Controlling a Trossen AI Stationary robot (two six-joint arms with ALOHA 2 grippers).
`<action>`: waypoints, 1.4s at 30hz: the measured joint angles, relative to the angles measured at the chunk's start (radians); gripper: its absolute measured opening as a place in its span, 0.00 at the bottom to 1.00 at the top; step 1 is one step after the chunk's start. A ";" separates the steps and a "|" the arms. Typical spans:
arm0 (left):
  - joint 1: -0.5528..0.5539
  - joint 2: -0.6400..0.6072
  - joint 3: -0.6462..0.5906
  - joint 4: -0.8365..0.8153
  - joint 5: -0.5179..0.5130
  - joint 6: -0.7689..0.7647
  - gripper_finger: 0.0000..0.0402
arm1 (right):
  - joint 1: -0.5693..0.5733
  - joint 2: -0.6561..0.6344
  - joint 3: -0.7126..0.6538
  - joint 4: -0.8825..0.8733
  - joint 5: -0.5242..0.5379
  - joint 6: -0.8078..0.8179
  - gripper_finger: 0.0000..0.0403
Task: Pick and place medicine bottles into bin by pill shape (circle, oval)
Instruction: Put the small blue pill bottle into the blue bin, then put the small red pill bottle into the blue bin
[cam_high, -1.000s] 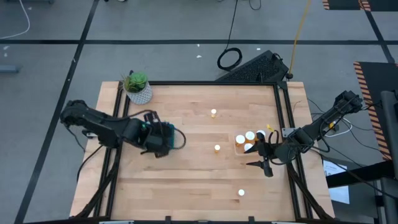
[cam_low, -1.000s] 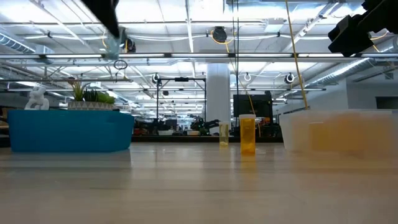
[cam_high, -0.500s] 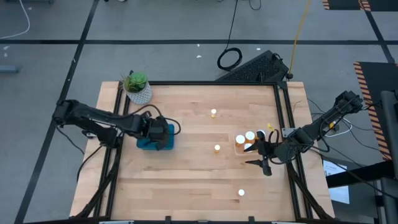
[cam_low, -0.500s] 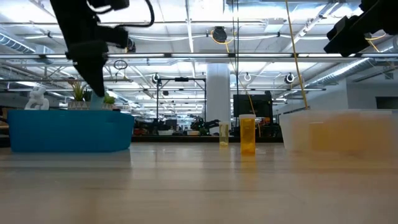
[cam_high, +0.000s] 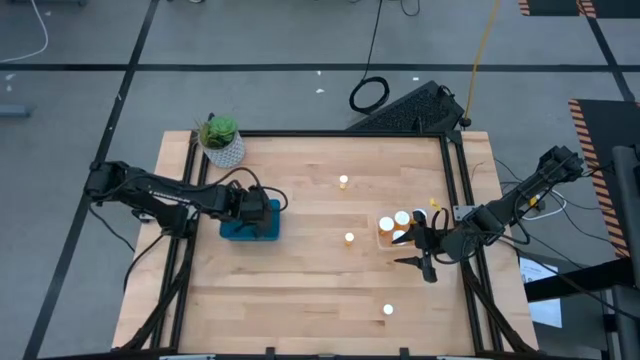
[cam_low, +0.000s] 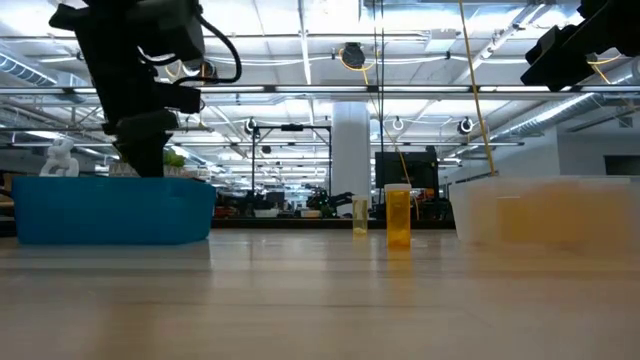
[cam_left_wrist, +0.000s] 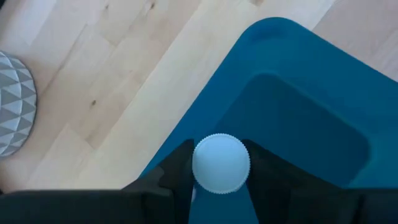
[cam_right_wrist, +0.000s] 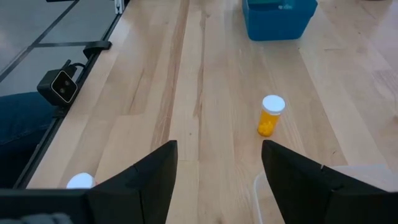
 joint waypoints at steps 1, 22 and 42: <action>0.001 0.000 -0.002 0.003 0.000 0.000 0.32 | 0.000 0.000 0.000 0.000 0.000 0.000 0.56; 0.016 0.000 -0.054 0.061 -0.004 0.026 0.32 | 0.000 0.000 0.000 0.000 0.000 -0.001 0.56; 0.012 0.000 -0.044 0.053 -0.035 0.027 0.54 | 0.000 0.000 0.000 0.000 -0.003 0.001 0.56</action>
